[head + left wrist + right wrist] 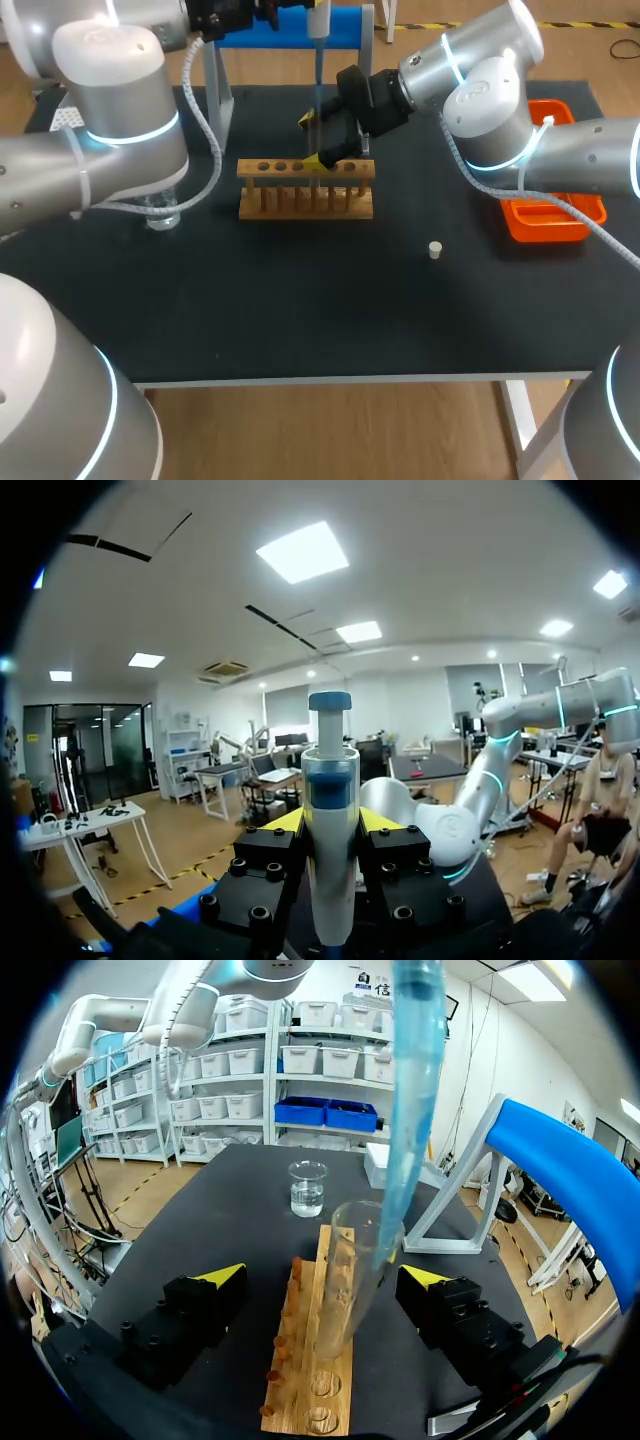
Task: Invert the test tube, pick up the pipette, mount the tip to pipette, aspirate from beaker and dispense into the tube, eject the tip, return the pipette, and cap with the stopper.
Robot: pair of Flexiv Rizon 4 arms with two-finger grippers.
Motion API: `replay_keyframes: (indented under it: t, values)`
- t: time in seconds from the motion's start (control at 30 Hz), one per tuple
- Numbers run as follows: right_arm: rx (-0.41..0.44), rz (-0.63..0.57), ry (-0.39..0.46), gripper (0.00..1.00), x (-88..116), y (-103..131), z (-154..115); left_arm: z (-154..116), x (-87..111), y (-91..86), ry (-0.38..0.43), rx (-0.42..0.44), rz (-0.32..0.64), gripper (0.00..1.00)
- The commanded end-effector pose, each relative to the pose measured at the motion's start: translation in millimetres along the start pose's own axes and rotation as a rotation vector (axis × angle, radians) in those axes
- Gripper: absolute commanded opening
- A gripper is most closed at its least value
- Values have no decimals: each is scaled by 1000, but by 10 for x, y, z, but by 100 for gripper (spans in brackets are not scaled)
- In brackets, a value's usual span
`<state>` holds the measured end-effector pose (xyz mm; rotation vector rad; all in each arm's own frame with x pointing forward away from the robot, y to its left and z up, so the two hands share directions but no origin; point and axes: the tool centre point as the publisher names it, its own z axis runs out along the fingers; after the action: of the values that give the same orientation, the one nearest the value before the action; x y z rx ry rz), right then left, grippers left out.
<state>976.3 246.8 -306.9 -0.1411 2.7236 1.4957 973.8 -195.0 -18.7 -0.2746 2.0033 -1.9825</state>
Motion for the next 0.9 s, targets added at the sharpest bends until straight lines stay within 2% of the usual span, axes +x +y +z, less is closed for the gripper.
replay_keyframes:
  t: [0.03,0.33,0.9]
  values:
    - [2,0,3,100,-5,2,-8,6,27,26,7,7,-5,0]
    - [2,0,3,100,-5,2,-8,-39,86,61,13,-3,-14,0]
    - [2,0,3,100,-5,2,-8,-104,37,148,-6,-15,-3,0]
